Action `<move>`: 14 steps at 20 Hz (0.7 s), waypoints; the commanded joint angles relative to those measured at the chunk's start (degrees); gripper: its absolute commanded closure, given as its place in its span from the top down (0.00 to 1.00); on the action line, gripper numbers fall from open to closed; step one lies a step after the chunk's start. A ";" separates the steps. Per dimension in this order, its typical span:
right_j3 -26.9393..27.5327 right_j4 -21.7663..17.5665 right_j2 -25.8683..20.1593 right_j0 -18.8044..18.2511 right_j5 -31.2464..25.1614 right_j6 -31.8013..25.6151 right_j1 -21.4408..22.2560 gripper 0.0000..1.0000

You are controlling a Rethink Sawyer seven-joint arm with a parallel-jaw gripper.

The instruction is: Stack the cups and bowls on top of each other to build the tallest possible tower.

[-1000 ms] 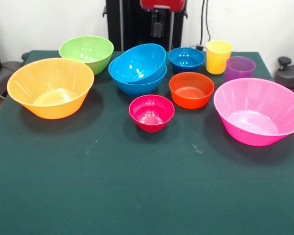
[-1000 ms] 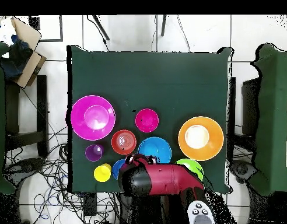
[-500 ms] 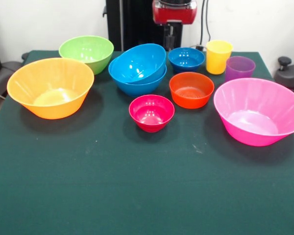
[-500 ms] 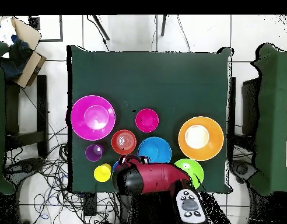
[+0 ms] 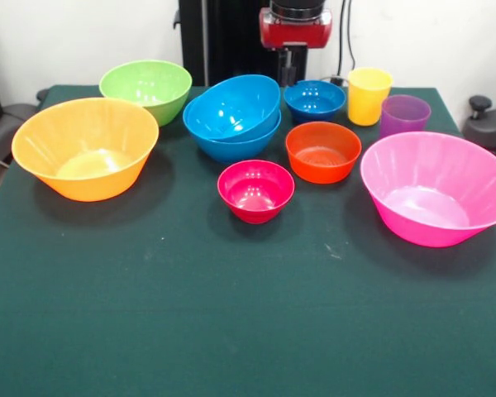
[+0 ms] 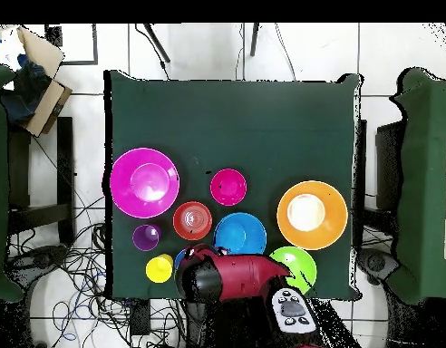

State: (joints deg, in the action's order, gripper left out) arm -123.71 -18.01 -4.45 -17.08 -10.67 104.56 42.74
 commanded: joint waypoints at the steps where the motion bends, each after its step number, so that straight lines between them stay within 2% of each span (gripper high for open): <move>1: 0.80 -2.74 -2.33 -0.77 2.20 4.10 -1.46 0.00; 6: 0.82 -3.21 -2.81 -1.80 2.17 3.45 -1.76 0.00; 14: 4.15 -4.36 -1.54 -0.12 6.56 4.82 -8.21 0.00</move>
State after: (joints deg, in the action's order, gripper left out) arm -123.56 -19.19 -4.21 -17.94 -9.57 104.56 40.41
